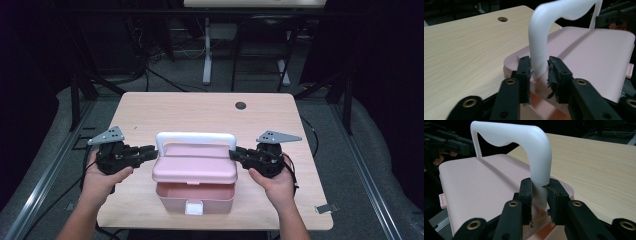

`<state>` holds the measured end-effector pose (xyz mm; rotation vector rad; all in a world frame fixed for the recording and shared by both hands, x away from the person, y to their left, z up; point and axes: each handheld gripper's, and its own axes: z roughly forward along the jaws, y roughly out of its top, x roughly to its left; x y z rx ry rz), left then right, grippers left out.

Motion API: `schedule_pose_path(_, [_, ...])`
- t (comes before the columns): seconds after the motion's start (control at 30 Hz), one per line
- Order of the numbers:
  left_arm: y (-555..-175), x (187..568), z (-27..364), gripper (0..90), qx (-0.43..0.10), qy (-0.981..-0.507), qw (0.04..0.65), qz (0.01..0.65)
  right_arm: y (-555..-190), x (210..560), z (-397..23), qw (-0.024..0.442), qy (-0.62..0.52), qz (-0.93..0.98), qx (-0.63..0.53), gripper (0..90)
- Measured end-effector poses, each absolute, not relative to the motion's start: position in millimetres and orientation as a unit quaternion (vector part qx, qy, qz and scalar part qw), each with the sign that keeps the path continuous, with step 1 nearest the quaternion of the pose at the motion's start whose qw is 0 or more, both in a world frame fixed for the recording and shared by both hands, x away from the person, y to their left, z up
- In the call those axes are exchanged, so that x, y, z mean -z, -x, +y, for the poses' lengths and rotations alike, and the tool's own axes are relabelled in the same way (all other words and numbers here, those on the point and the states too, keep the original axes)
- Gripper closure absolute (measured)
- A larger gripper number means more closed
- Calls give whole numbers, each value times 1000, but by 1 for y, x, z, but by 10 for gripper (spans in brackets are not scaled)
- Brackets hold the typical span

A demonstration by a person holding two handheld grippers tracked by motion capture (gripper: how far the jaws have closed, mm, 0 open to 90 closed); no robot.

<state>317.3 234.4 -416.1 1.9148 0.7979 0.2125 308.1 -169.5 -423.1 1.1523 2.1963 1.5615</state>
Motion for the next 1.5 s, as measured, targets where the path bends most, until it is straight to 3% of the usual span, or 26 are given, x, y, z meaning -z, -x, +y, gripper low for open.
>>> schedule_pose_path(0.13, [-314,418,235,840,-93,-802,492,326,-312,421,-171,103,-392,740,-537,742])
schedule_pose_path(0.37, [-307,421,233,892,-94,-810,480,322,-319,418,-175,91,-404,725,-551,742])
schedule_pose_path(1.5, [-303,432,218,896,-50,-828,470,303,-321,417,-177,93,-407,720,-555,740])
